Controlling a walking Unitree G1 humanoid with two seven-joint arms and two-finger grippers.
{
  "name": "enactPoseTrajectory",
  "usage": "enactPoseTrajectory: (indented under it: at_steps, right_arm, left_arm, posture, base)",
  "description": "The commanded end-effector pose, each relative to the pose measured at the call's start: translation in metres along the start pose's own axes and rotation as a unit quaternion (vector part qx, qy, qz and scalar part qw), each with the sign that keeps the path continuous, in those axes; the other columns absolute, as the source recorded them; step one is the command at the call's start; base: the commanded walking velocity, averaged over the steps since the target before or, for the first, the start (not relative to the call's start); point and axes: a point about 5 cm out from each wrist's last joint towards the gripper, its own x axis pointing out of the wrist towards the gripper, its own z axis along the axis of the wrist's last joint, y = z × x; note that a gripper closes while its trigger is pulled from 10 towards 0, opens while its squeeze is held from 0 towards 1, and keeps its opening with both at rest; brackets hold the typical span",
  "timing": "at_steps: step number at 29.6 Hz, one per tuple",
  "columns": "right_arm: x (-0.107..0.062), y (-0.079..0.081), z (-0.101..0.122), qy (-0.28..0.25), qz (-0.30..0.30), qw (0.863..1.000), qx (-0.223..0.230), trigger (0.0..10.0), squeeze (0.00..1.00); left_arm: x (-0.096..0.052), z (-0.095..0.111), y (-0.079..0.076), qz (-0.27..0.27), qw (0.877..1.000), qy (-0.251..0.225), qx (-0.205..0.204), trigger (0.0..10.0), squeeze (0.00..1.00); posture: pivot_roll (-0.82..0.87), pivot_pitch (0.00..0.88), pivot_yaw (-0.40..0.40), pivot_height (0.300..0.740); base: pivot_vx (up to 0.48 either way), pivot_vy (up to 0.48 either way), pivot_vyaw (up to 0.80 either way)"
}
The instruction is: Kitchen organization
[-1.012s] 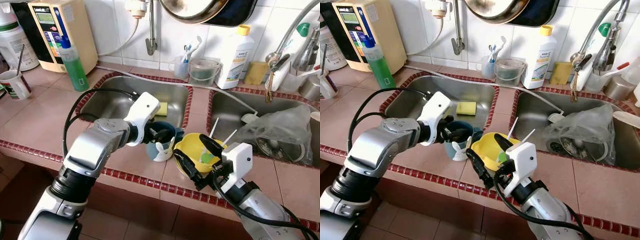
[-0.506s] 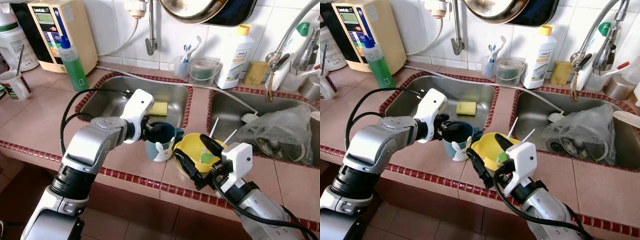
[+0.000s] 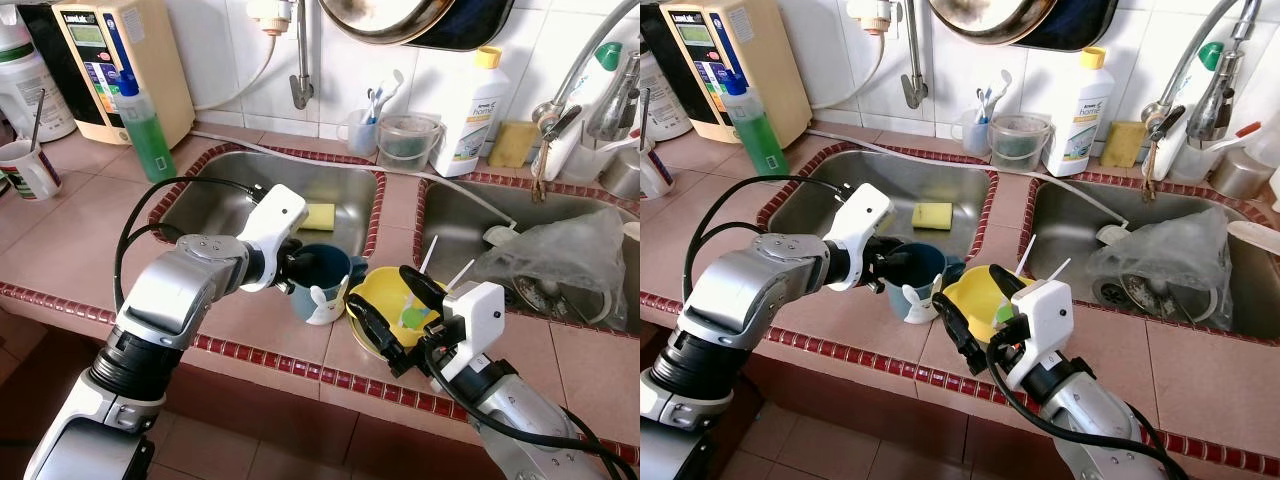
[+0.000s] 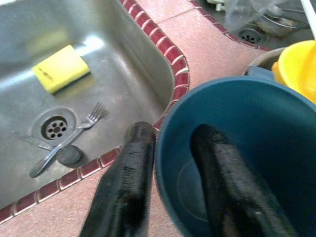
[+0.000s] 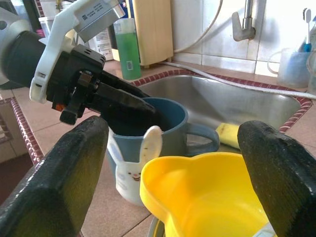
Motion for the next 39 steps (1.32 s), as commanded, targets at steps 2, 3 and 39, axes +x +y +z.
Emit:
enactPoseTrajectory:
  at_steps: [2,3,39]
  right_arm:
    - [0.001,0.000,0.005,-0.006,-0.001,1.000,-0.003,10.0,0.00]
    - [0.001,0.000,0.005,-0.006,-0.001,1.000,-0.003,10.0,0.00]
    - [0.007,-0.002,0.008,-0.020,-0.002,1.000,-0.001,10.0,0.00]
  left_arm:
    - [-0.002,0.004,0.000,-0.001,1.000,0.002,0.018,0.0,0.00]
    - [-0.002,0.004,0.000,-0.002,1.000,0.002,0.019,0.0,0.00]
    - [-0.010,0.022,0.054,0.111,0.991,-0.067,-0.017,10.0,0.00]
  posture:
    - [-0.01,0.024,0.056,0.740]
    - [-0.01,0.025,0.056,0.740]
    - [-0.01,0.000,0.043,0.740]
  base:
    - [0.000,0.000,0.00]
    - [0.000,0.000,0.00]
    - [0.000,0.000,0.00]
